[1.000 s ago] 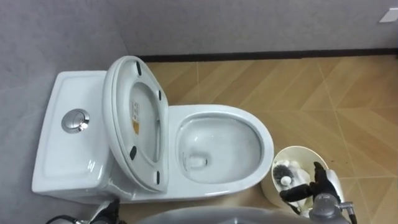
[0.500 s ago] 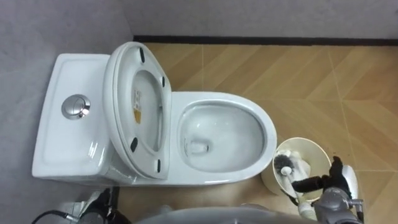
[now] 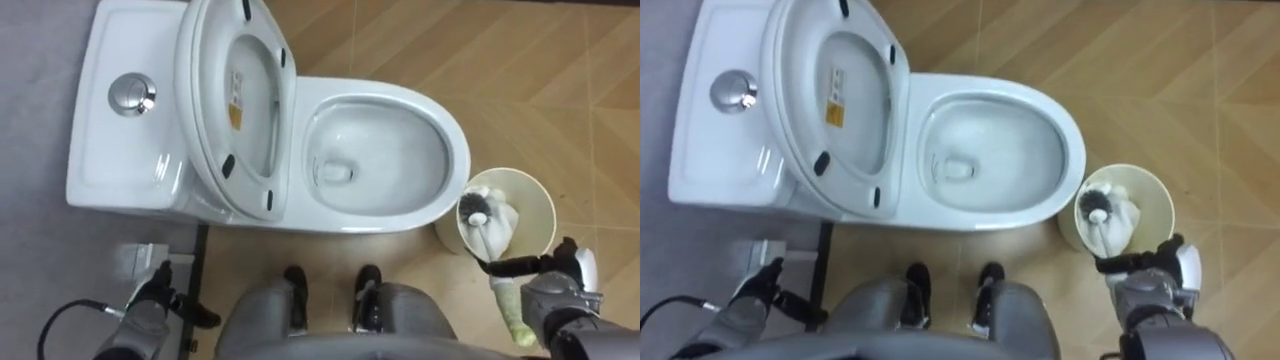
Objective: Brush toilet
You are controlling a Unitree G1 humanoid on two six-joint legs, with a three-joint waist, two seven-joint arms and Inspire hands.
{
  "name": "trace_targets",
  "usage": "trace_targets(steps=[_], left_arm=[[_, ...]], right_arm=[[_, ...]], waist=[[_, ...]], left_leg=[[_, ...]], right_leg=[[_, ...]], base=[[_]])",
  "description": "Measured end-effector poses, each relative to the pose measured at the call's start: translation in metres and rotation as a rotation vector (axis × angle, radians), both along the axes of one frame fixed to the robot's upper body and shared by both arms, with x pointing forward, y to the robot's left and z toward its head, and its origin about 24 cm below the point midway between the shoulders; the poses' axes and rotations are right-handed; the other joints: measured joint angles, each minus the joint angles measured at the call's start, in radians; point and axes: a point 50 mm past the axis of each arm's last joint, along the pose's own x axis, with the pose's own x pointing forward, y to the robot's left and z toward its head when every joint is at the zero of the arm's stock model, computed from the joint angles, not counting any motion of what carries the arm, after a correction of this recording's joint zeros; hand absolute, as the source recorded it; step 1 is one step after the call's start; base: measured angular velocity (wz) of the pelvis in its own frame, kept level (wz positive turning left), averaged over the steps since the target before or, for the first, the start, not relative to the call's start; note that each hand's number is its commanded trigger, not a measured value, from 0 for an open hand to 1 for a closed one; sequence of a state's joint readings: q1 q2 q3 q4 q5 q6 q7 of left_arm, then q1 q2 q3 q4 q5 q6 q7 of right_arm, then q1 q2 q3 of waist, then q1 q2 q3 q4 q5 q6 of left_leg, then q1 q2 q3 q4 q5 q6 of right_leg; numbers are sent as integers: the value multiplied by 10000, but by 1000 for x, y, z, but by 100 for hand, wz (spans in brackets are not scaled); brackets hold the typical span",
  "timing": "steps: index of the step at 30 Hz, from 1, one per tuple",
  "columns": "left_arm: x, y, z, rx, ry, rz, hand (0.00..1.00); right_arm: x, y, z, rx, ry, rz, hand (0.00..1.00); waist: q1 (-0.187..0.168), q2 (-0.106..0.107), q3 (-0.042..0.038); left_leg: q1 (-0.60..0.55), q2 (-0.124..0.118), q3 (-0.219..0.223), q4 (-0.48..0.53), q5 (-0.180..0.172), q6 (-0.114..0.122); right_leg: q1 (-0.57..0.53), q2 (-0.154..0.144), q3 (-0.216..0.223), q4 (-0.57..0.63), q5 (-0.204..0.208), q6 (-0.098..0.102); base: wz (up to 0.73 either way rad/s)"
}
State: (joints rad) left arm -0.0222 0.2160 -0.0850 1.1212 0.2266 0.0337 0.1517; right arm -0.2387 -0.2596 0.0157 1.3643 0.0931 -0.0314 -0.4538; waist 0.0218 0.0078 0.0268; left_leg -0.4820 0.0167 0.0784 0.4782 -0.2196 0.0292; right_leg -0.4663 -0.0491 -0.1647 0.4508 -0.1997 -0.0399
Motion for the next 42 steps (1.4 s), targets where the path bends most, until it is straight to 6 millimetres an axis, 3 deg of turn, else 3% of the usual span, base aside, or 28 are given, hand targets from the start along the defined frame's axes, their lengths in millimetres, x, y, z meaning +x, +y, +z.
trace_targets(steps=[4,9,12,20,29,32,42], left_arm=[[15,1,5,223,-575,99,0],[20,1,9,472,-895,300,0],[33,0,13,355,-1342,569,0],[63,-4,30,207,-2622,448,0],[68,-4,34,-189,-3070,1092,0],[67,-2,33,-238,-3037,1226,0],[70,-2,37,-230,-3341,1203,0]], right_arm=[[9,-10,8,-104,-265,-356,0],[14,-24,17,-307,-384,-737,0],[15,-31,22,-509,-385,-768,0],[19,-42,28,-155,-505,-974,0],[27,-47,35,252,-846,-1096,0],[29,-47,36,331,-765,-699,0],[25,-45,30,1333,-746,-551,0]], waist=[[137,-101,72],[123,-125,84],[128,-123,93],[367,-71,117],[418,24,133],[421,26,135],[416,53,134]], left_leg=[[-1205,23,-13,612,-74,75],[-2303,-45,-9,1113,-57,137],[-2849,-143,-5,1411,-57,186],[-4439,-123,44,3123,-628,260],[-6022,-211,-43,4385,-894,230],[-6423,-134,-47,4946,-1099,227],[-6812,-72,-66,5650,-1397,208]], right_leg=[[-1210,-38,-1,716,-64,-21],[-2325,-150,-12,1325,-74,-37],[-2939,-299,1,1814,-178,-47],[-4637,-539,174,3671,-812,-81],[-6206,-732,159,5014,-1196,-199],[-6567,-721,156,5494,-1354,-249],[-6904,-723,192,6093,-1556,-246]], base=[[0],[4],[5],[0],[6],[-3],[0]])
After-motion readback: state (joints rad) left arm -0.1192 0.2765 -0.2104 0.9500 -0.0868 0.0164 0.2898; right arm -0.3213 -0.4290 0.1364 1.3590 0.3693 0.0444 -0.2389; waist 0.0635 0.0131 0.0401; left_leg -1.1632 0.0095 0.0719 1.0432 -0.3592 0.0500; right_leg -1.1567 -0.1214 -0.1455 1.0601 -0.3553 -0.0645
